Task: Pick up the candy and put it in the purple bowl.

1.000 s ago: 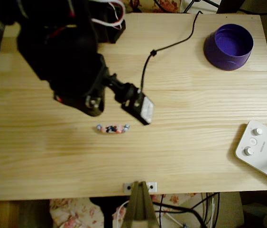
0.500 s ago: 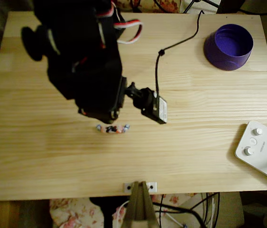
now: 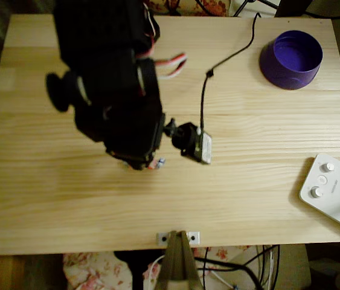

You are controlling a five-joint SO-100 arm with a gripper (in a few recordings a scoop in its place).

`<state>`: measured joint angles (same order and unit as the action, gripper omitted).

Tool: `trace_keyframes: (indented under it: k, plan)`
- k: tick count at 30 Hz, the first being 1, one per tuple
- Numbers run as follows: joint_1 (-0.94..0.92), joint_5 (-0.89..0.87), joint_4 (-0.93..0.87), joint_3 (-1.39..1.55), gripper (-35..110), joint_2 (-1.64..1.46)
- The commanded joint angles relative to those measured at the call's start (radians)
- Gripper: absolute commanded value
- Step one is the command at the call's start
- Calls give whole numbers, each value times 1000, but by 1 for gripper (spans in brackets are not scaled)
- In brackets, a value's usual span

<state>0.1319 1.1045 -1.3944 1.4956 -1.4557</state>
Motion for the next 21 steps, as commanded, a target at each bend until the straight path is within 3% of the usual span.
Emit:
trace_keyframes:
  k: [1, 21]
  plan:
    - [-11, -8, -12, -104, 21, 14]
    - [-60, -32, 74, -104, 21, 124]
